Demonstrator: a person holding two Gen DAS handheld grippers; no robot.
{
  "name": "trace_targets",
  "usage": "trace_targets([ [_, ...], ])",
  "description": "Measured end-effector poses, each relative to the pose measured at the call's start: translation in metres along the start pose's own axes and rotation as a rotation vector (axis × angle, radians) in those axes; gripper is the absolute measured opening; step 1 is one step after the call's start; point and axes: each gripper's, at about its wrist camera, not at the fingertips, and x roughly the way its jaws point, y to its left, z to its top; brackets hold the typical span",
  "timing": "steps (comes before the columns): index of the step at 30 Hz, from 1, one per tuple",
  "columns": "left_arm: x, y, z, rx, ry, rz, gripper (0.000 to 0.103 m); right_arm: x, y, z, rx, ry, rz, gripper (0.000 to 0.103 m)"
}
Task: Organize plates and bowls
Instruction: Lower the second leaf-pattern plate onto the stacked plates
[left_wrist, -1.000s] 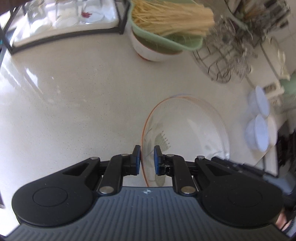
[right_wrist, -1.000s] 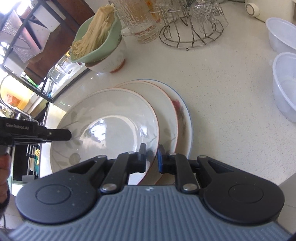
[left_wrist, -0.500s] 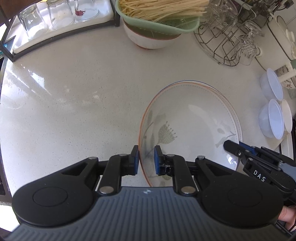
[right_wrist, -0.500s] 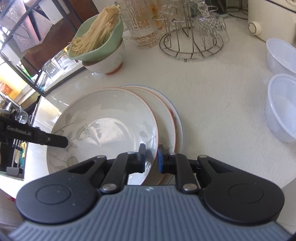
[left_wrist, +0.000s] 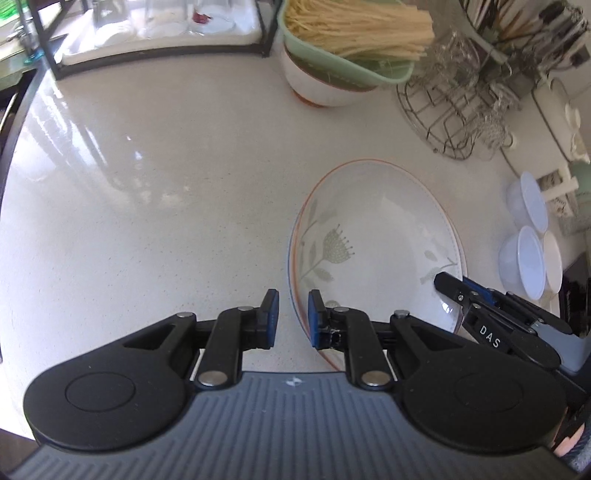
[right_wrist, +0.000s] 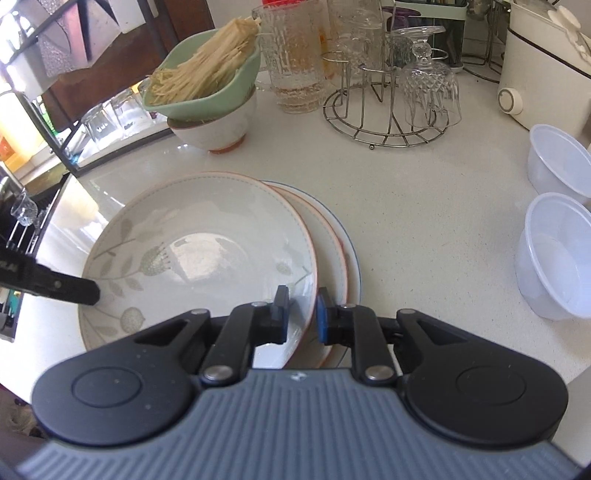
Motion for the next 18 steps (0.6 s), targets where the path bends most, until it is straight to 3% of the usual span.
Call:
trace_targets([
  [7, -0.024, 0.002, -0.012, -0.035, -0.089, -0.063, 0.018, -0.004, -0.002, 0.000, 0.027, -0.023, -0.029, 0.013],
  [15, -0.041, -0.003, -0.018, -0.037, -0.154, -0.103, 0.018, -0.019, 0.001, 0.000, 0.040, -0.090, -0.097, 0.019],
  [18, -0.048, -0.005, -0.020, -0.022, -0.171, -0.115, 0.018, -0.026, -0.004, 0.003, 0.056, -0.101, -0.083, 0.018],
])
